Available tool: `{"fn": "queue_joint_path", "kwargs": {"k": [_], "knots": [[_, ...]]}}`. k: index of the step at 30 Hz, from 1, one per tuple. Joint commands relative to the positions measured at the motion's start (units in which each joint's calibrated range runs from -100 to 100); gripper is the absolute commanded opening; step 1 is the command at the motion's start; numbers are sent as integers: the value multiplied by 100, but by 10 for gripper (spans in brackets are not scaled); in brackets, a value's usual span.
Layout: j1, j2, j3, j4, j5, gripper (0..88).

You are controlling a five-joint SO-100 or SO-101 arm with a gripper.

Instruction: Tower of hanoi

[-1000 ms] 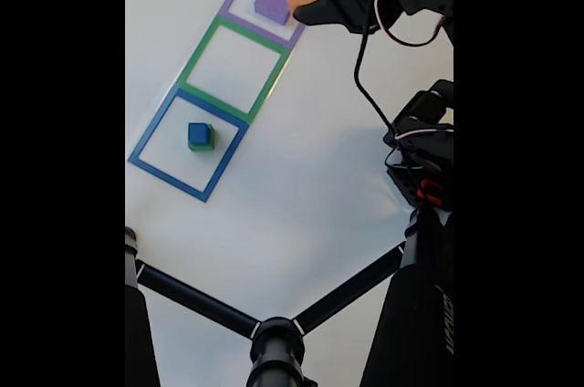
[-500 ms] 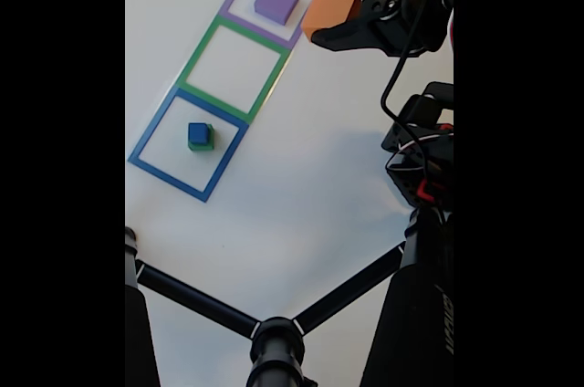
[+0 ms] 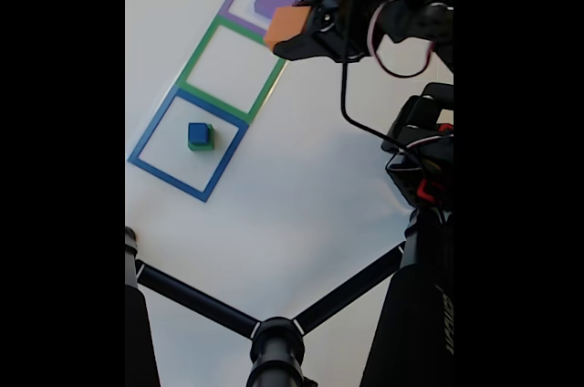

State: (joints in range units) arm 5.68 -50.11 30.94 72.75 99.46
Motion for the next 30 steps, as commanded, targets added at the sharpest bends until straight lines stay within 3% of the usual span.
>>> {"fn": "queue_joint_path", "kwargs": {"k": [1, 6, 17, 25, 30], "knots": [[276, -24, 2142, -2789, 54, 81], [382, 735, 4069, -6045, 54, 83], [286, 3408, 5715, -11105, 54, 83], [228, 5547, 5624, -13453, 54, 88], [161, 6524, 5342, -14279, 54, 89]]}}
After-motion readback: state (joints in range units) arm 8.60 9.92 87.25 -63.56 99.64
